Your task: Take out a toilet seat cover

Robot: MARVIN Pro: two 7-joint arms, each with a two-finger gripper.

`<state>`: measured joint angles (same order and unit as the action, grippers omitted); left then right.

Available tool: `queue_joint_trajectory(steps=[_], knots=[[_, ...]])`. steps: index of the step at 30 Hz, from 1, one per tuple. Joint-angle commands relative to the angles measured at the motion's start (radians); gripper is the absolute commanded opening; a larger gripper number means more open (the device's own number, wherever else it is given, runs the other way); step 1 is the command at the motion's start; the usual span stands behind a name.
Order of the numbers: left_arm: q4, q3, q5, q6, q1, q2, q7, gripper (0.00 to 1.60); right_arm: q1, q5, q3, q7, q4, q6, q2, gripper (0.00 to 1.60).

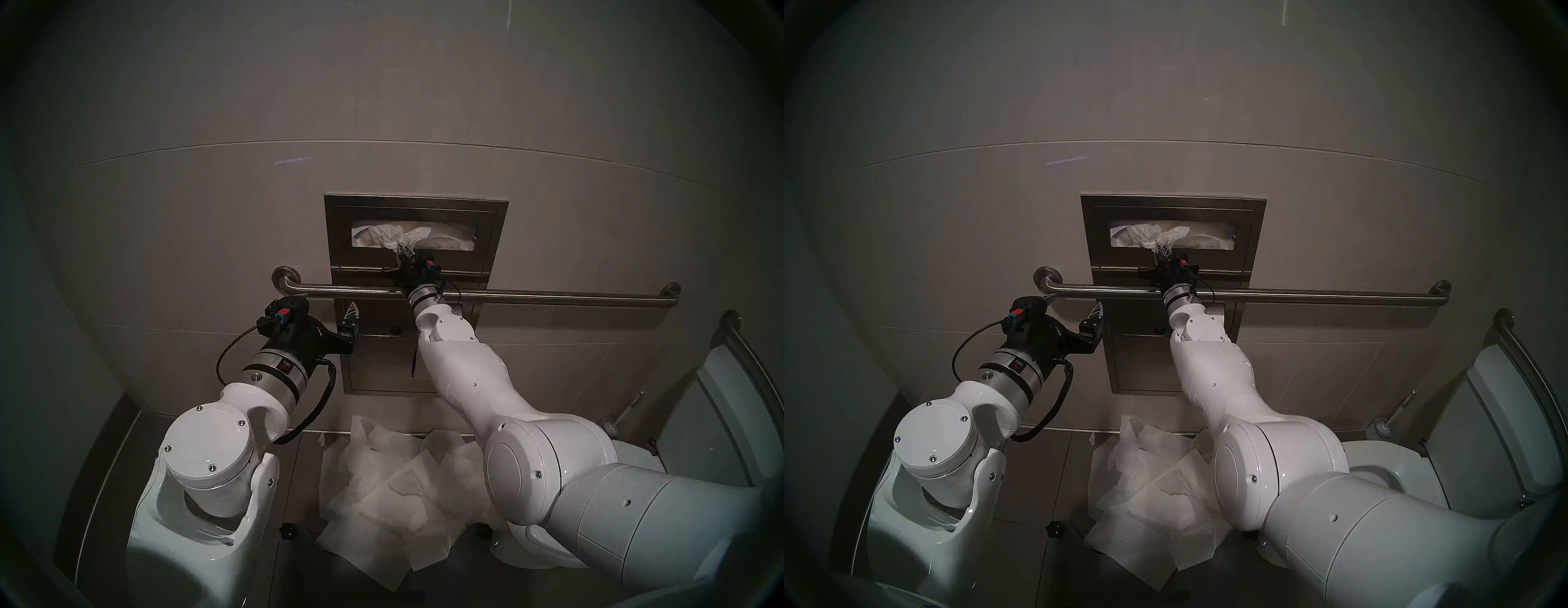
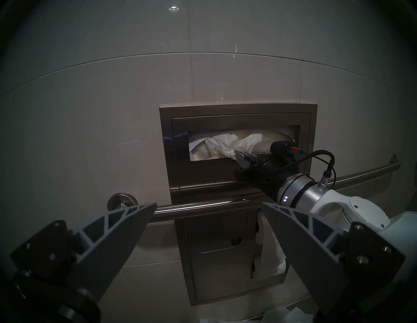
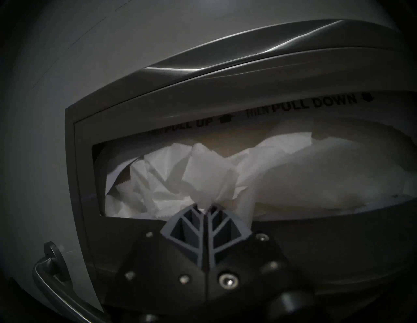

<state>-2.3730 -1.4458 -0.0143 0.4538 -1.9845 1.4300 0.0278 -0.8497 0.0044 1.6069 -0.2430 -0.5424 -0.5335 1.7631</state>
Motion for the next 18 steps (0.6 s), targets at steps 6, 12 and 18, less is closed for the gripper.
queue_joint_trajectory(steps=[6,12,18], knots=[[-0.036,0.001,0.0,-0.015,0.016,0.001,-0.001,1.6,-0.074,0.019,0.002,-0.051,-0.179,0.04,-0.004,0.0],[-0.037,0.002,-0.001,-0.015,0.015,0.0,-0.002,1.6,-0.113,0.033,0.012,-0.056,-0.247,0.098,-0.003,0.0],[-0.037,0.002,-0.001,-0.015,0.016,-0.001,-0.003,1.6,-0.151,0.038,0.01,-0.068,-0.326,0.156,0.001,1.6]])
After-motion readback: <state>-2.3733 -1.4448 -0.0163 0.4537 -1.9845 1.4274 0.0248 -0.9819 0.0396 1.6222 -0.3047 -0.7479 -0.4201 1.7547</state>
